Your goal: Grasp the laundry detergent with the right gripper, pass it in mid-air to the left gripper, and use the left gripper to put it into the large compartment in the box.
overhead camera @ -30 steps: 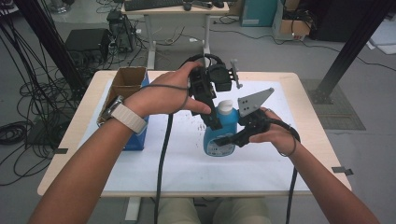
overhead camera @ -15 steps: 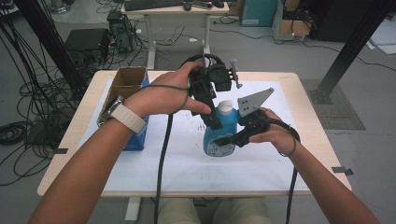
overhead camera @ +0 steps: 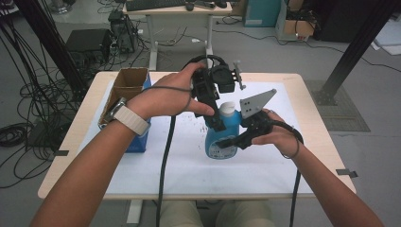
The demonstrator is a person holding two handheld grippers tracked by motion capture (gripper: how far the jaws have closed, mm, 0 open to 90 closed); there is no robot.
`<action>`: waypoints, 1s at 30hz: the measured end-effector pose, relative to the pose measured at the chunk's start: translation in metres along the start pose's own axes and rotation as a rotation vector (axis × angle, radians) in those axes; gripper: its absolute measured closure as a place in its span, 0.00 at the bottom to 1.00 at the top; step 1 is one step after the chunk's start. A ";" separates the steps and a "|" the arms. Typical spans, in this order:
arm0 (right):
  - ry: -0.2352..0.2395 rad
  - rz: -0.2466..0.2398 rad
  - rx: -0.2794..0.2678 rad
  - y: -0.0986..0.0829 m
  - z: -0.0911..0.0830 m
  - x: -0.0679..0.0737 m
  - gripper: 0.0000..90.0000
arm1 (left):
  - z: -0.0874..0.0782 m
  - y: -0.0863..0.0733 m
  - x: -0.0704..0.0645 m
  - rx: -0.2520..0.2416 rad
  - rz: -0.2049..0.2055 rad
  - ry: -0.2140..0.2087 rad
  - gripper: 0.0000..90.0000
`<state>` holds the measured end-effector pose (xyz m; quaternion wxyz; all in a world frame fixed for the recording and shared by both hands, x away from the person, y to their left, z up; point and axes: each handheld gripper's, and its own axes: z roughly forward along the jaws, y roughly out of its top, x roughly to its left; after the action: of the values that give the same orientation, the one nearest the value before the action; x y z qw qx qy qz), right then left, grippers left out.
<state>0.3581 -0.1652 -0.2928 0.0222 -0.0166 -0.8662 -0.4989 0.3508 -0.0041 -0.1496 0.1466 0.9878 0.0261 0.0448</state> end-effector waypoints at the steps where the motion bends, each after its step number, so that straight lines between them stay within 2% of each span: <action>1: 0.003 -0.002 0.001 0.001 0.000 0.000 0.48 | 0.001 0.000 0.000 0.000 0.000 -0.002 0.09; 16: -0.013 -0.039 0.004 0.005 0.001 0.002 0.47 | 0.014 0.007 0.000 0.013 0.030 -0.021 0.12; 17: -0.011 -0.014 0.013 0.005 0.001 0.004 0.47 | 0.015 0.007 0.000 0.013 0.030 -0.026 0.13; 20: -0.007 -0.038 0.012 0.005 0.002 0.003 0.47 | 0.019 0.008 0.000 0.015 0.035 -0.030 0.14; 30: -0.028 -0.035 0.008 0.005 0.002 0.006 0.47 | 0.026 0.010 -0.001 0.011 0.040 -0.048 0.20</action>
<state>0.3528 -0.1611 -0.2894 0.0016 -0.0083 -0.8686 -0.4955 0.3526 -0.0212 -0.1716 0.1409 0.9897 0.0033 0.0240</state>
